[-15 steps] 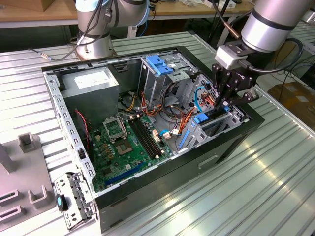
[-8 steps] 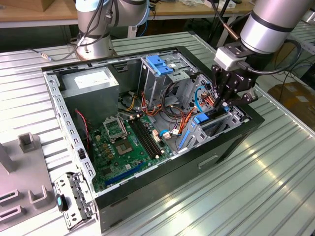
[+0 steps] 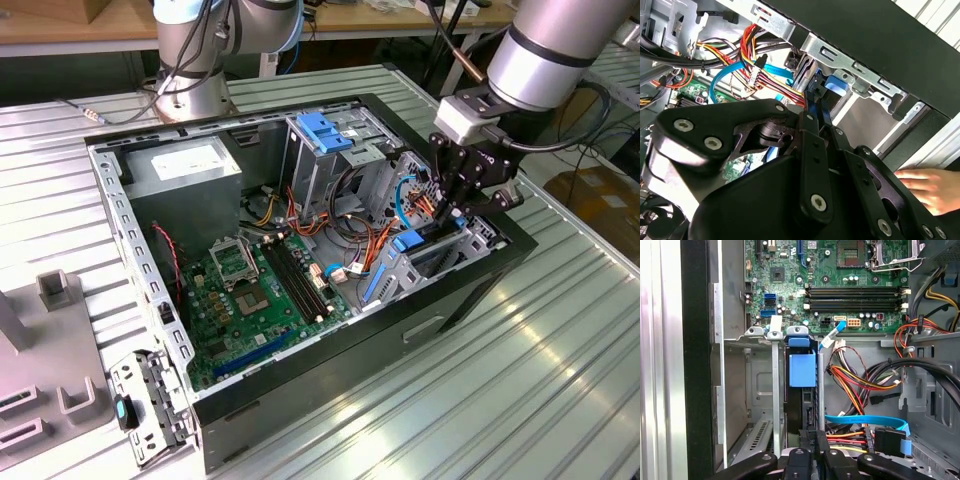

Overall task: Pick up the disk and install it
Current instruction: 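Insert the first disk wire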

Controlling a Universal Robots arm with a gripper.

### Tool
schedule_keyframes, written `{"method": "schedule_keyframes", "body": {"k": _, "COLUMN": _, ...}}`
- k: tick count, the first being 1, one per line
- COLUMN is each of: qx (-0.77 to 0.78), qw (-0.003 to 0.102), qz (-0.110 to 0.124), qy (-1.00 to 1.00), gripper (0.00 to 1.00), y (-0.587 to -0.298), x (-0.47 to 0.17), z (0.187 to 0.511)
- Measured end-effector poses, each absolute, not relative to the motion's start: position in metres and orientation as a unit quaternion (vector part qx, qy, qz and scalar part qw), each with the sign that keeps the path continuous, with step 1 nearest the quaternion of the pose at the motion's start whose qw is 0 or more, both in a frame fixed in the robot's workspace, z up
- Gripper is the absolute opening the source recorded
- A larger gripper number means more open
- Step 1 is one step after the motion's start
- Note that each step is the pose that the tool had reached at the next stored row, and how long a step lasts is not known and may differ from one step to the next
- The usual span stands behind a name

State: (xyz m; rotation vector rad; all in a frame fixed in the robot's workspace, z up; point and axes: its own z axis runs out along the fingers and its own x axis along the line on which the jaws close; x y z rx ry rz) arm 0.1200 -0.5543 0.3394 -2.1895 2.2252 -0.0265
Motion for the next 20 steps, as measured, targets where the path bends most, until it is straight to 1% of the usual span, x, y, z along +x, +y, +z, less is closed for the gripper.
{"method": "schedule_keyframes", "body": {"k": 5, "qx": -0.701, "qw": 0.010, "qz": -0.008, "qy": 0.713, "gripper": 0.18, "y": -0.554, "x": 0.120, "z": 0.343}}
{"method": "schedule_keyframes", "body": {"k": 6, "qx": -0.701, "qw": 0.010, "qz": -0.008, "qy": 0.713, "gripper": 0.24, "y": -0.554, "x": 0.120, "z": 0.348}}
{"method": "schedule_keyframes", "body": {"k": 11, "qx": -0.701, "qw": 0.010, "qz": -0.008, "qy": 0.713, "gripper": 0.24, "y": -0.554, "x": 0.120, "z": 0.352}}
{"method": "schedule_keyframes", "body": {"k": 12, "qx": -0.701, "qw": 0.010, "qz": -0.008, "qy": 0.713, "gripper": 0.23, "y": -0.554, "x": 0.120, "z": 0.352}}
{"method": "schedule_keyframes", "body": {"k": 14, "qx": -0.701, "qw": 0.010, "qz": -0.008, "qy": 0.713, "gripper": 0.11, "y": -0.554, "x": 0.120, "z": 0.352}}
{"method": "schedule_keyframes", "body": {"k": 20, "qx": -0.701, "qw": 0.010, "qz": -0.008, "qy": 0.713, "gripper": 0.11, "y": -0.554, "x": 0.120, "z": 0.352}}
